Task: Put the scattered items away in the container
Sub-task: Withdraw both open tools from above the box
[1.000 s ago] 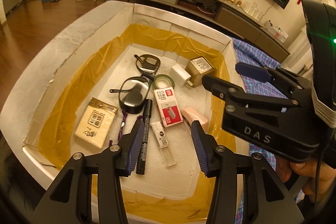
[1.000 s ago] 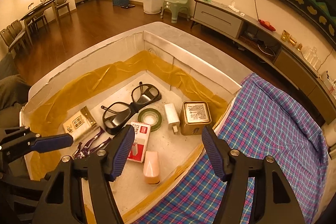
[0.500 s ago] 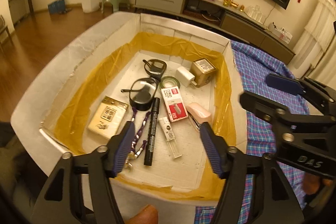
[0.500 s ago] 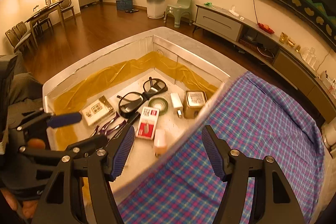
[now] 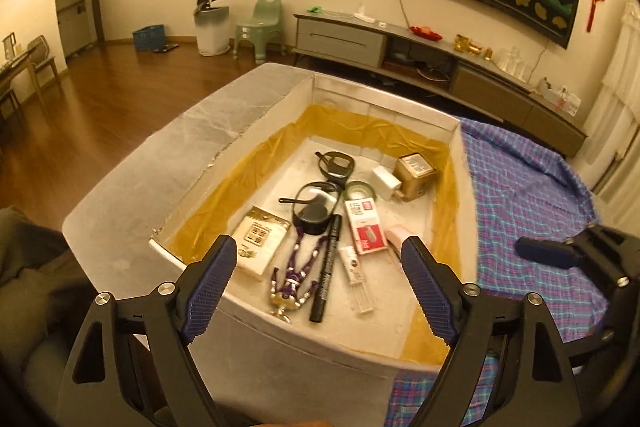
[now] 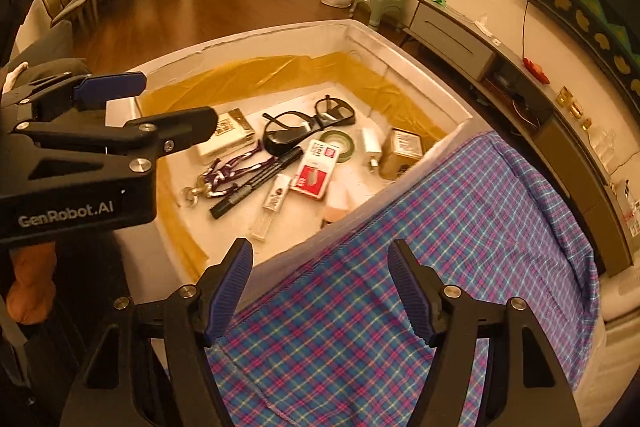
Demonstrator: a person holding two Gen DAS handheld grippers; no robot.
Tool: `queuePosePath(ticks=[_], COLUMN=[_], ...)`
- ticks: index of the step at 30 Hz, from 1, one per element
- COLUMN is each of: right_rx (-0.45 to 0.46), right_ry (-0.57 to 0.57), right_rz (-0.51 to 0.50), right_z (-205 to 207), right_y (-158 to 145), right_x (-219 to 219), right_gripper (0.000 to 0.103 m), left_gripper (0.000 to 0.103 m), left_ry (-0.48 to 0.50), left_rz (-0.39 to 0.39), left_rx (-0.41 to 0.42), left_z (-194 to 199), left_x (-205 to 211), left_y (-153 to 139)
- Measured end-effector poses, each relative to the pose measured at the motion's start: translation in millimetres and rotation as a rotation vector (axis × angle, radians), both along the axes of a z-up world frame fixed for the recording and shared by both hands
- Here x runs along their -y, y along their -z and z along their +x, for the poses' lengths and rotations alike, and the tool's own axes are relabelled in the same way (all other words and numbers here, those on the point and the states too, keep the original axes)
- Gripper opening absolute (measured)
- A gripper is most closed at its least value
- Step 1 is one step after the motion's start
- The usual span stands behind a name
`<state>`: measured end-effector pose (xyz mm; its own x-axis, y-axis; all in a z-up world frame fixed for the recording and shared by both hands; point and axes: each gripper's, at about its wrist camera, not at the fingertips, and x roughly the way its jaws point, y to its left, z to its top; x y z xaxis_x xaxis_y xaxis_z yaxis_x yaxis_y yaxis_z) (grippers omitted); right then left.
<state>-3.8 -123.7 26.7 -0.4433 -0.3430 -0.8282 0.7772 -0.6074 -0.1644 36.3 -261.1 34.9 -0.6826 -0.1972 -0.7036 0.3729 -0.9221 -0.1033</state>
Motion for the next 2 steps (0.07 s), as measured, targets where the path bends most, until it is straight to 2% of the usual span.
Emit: queuePosePath(ticks=[2], right_rx=[0.001], right_ry=[0.018], right_rz=[-0.011], right_z=[1.0], right_y=[0.8], right_x=[-1.6], right_gripper=[0.071], left_gripper=[0.086], left_ry=[0.003], left_rz=[0.002], left_rx=[-0.006], left_z=[3.9], left_x=[-1.6], left_y=[-2.6])
